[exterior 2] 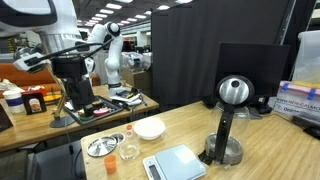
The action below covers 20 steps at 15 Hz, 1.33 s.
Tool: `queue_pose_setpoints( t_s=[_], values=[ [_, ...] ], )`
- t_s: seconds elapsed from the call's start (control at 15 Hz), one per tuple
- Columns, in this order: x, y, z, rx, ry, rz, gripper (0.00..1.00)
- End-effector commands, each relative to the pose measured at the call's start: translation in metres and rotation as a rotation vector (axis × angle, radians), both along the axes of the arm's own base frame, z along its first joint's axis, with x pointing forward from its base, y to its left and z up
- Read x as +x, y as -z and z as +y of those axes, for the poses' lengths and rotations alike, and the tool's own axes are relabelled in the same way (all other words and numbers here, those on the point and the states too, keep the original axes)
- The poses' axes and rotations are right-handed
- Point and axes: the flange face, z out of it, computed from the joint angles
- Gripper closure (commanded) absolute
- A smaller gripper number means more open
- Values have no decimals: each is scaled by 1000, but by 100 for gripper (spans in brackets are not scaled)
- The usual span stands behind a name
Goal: Pick the small orange cup and pour its contents into the glass cup
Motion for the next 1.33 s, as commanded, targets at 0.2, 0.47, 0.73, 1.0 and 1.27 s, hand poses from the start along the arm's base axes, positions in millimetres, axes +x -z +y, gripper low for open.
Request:
queue_pose_setpoints(
  t_s=[0.2, 0.47, 0.73, 1.0, 1.27],
  values=[
    [12, 74, -11, 32, 52, 111, 0],
    [8, 125, -25, 22, 75, 206, 0],
    [9, 129, -23, 31, 73, 229, 0],
    [10, 127, -23, 32, 73, 223, 0],
    [12, 147, -24, 1, 70, 252, 0]
  ],
)
